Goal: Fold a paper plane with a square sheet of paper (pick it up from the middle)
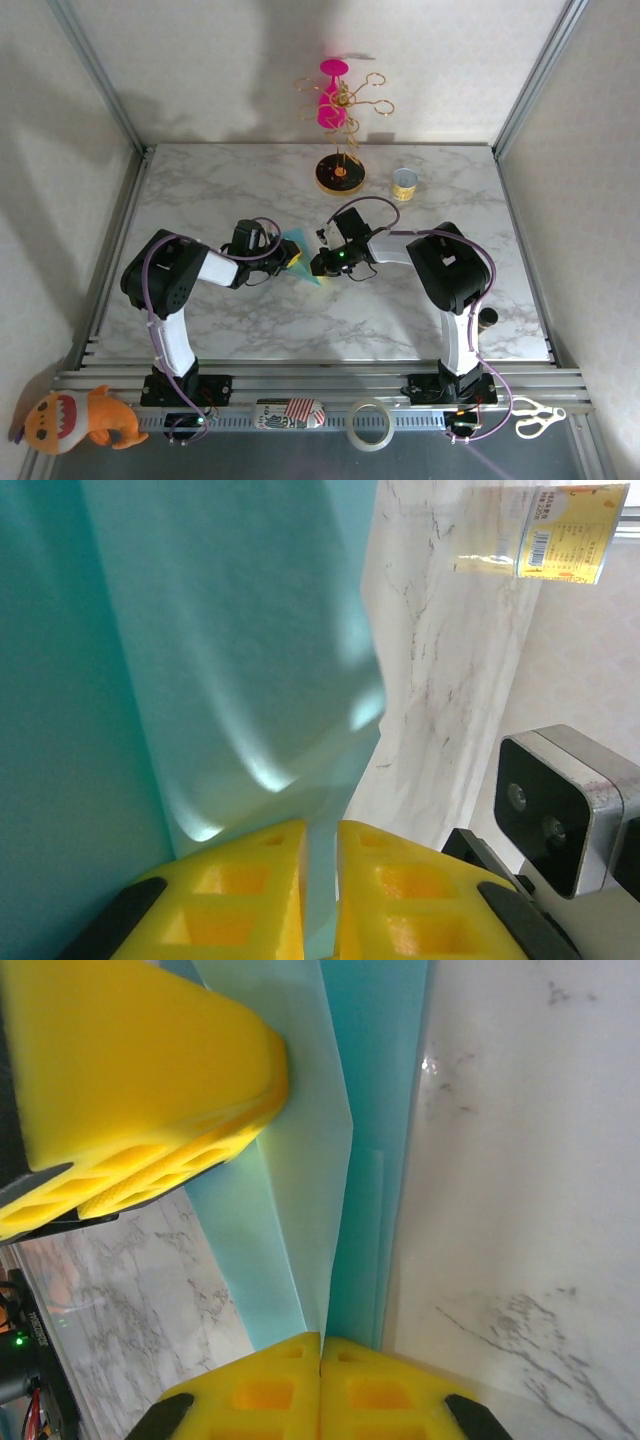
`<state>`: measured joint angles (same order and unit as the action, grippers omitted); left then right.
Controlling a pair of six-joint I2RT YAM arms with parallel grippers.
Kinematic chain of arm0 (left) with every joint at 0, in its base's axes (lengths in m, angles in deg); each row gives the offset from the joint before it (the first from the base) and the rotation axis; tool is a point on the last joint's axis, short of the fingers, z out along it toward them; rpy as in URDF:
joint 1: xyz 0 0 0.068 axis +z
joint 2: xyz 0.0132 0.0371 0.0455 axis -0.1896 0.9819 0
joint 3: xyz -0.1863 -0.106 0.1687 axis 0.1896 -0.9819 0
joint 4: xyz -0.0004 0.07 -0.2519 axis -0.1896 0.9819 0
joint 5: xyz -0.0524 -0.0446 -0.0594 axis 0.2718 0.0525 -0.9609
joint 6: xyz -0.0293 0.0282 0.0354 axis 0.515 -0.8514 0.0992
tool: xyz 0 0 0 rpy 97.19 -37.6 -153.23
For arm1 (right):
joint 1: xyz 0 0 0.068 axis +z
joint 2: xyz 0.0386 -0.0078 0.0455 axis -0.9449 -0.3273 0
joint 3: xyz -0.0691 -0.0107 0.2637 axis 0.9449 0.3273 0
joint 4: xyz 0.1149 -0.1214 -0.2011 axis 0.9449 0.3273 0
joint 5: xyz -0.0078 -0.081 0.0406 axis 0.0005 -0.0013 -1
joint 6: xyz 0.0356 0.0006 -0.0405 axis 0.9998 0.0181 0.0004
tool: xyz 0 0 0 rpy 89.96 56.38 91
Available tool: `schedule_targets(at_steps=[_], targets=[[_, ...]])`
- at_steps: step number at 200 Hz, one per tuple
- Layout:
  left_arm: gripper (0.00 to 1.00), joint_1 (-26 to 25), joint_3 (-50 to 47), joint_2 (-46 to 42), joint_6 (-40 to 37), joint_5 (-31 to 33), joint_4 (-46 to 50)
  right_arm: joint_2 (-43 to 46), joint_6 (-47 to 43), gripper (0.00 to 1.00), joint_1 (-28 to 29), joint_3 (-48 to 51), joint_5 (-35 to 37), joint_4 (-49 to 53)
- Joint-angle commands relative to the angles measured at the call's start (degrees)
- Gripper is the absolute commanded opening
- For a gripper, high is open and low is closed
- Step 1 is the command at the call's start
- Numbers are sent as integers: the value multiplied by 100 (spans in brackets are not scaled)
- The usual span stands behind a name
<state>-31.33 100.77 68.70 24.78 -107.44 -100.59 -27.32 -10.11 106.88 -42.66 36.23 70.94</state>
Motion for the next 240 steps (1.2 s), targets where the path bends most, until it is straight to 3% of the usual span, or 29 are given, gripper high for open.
schedule_targets(at_steps=[1,57,143,240], targets=[[18,119,-35,-242,-89,-26,-125,-257,-23,8,-17,322,589,76],[16,159,-421,-556,-91,38,-329,-212,146,7,-17,600,820,-280],[14,60,-23,-43,-12,-79,-401,-184,103,7,-19,748,909,-434],[14,45,147,196,-88,-103,-329,-276,-101,17,-22,717,871,-351]])
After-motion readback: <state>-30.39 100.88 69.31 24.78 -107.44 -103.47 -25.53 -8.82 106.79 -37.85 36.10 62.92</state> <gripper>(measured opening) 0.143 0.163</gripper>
